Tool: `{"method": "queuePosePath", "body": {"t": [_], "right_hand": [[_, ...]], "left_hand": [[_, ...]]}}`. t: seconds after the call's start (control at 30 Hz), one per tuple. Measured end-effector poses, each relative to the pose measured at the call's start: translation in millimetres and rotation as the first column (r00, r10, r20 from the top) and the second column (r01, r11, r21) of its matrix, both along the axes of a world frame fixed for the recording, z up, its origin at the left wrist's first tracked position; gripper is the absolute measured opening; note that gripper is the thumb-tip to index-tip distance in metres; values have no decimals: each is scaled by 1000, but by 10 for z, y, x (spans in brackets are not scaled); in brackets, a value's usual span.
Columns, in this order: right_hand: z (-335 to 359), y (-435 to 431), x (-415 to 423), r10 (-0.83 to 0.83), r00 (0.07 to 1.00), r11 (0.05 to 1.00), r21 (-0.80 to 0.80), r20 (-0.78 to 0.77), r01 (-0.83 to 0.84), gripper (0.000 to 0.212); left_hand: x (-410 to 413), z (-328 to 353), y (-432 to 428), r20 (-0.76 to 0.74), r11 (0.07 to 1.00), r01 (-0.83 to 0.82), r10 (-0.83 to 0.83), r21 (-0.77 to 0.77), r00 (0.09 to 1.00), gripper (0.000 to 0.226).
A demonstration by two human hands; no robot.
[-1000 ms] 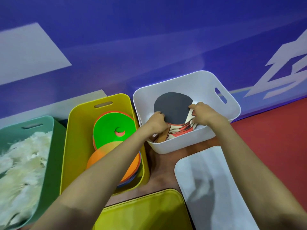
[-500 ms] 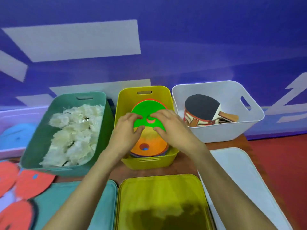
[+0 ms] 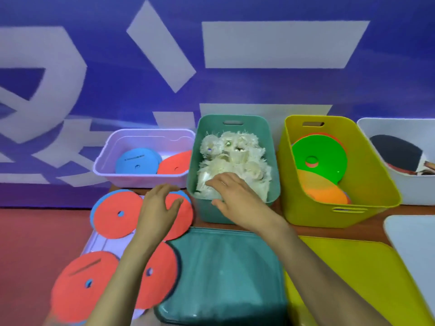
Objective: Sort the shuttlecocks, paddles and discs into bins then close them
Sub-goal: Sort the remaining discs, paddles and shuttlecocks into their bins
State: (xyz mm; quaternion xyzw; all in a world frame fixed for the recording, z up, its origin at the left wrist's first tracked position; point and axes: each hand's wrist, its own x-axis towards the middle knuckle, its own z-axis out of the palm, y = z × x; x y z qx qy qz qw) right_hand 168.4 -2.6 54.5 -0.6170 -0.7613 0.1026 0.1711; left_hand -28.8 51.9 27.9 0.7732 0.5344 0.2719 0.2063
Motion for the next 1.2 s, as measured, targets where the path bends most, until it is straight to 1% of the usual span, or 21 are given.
{"method": "queuePosePath", "body": {"t": [0.07,0.17,0.3,0.43,0.5,0.63,0.73,0.87,0.97,1.03,1.1,1.2], "right_hand": [[-74,112,-408,-11,1000,999,-31,-11,10,45],[-174,247,-913,-19,1000,995,-97,0,19,46],[-383,435,-1401,-33,998,972,-230,56,45,47],[-826,741,-1740,-20,999,927,-372,46,36,51],[-1055,933,-1911,-13,999,910,-413,33,25,54],[-1346,1304,-2199,-77,997,899,-432,12,74,67],[-1497,1502,-2321,-156,987,878,-455,26,150,72],[-1651,1612,-2416,-220,969,845,-474,115,248,82],[-1705,1603,-2436,-196,973,858,-458,121,230,86],[-1699,1595,-2433,-195,978,871,-445,76,208,85],[-1672,1588,-2444,-207,978,877,-442,9,190,85],[-1637,1578,-2481,-289,948,889,-404,-133,214,83]], "left_hand": [[-429,-128,142,-9,1000,18,-18,-12,1000,22],[-960,-375,345,-97,998,40,-45,-58,994,28],[-1499,-689,569,-203,976,-84,43,-199,978,38],[-1801,-980,772,-307,934,-179,80,-308,948,47],[-1848,-1063,824,-290,901,-232,126,-368,949,56],[-1914,-1199,940,-217,879,-293,223,-377,950,77],[-1998,-1336,1097,-153,807,-353,319,-474,935,84],[-2096,-1457,1186,-7,794,-369,418,-482,908,68],[-2203,-1478,1240,77,781,-400,491,-479,868,53],[-2269,-1485,1270,90,794,-370,465,-482,881,35],[-2291,-1428,1224,145,823,-310,421,-477,895,22],[-2256,-1285,1070,260,858,-244,388,-452,884,19]]}}
